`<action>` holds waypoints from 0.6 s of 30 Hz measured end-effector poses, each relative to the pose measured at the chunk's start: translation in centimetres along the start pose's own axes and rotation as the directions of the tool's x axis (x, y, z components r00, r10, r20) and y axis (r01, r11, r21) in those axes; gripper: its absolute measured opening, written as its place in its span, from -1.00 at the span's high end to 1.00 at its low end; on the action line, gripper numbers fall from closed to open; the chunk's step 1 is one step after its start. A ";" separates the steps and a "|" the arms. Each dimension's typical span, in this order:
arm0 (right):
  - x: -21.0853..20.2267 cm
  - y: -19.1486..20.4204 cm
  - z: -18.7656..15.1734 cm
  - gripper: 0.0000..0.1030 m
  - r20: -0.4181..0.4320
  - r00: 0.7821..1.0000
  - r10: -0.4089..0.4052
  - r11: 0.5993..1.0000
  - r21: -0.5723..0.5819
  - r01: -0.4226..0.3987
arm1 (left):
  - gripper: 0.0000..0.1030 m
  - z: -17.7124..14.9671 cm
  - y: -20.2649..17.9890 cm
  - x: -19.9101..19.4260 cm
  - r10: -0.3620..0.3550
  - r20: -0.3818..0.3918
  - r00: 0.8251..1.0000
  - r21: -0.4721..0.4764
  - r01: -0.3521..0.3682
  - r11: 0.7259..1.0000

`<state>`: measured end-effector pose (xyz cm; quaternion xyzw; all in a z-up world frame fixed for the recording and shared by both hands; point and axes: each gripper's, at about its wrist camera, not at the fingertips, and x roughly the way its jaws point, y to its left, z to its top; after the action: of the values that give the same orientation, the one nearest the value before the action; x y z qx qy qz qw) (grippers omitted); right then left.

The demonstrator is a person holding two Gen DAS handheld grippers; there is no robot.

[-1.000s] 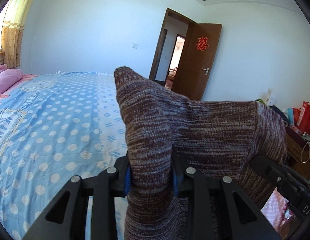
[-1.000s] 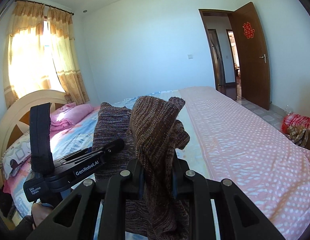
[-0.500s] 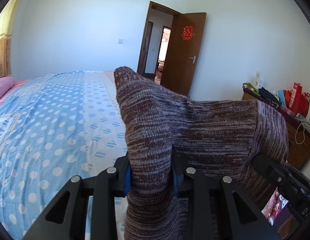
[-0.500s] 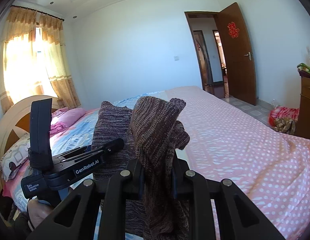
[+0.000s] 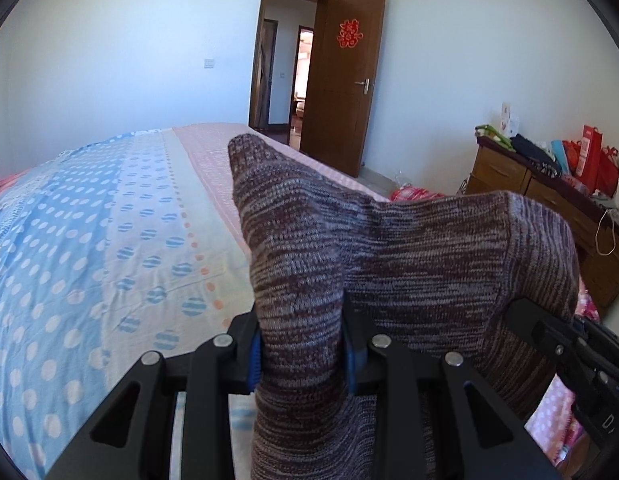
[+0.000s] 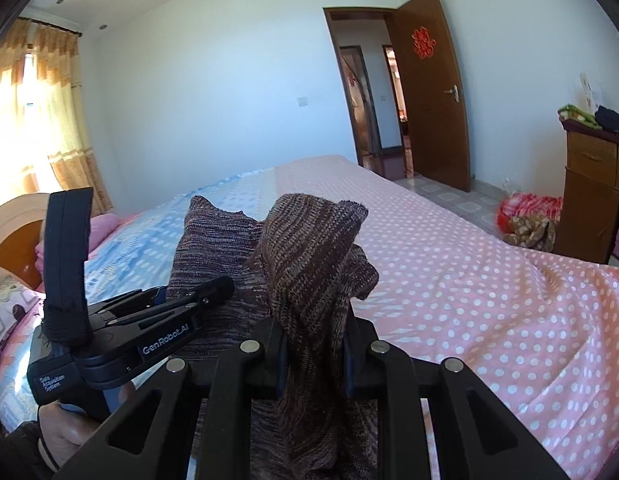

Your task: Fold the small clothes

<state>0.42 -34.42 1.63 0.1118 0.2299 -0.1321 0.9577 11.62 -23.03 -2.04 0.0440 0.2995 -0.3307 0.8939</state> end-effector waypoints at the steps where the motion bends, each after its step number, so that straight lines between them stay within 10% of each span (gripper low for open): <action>1: 1.0 -0.4 0.2 0.60 -0.010 1.000 -0.013 1.000 -0.003 0.013 | 0.38 0.1 -0.1 0.9 0.000 -0.009 1.000 0.000 0.000 1.000; 11: 14.4 -4.5 0.4 0.57 -0.254 0.963 -0.094 0.995 0.006 0.099 | 0.30 0.0 0.7 11.6 0.067 -0.122 0.990 0.000 -0.067 0.998; 18: 10.9 -9.2 0.4 0.29 -0.199 0.971 -0.130 0.953 0.247 0.178 | -0.48 0.1 5.7 12.5 0.048 -0.211 0.976 -0.211 -0.094 0.973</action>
<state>7.20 -45.36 -4.59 0.2312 0.3044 -0.2252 0.8962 22.75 -25.68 -9.67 -0.0104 0.4225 -0.2570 0.8691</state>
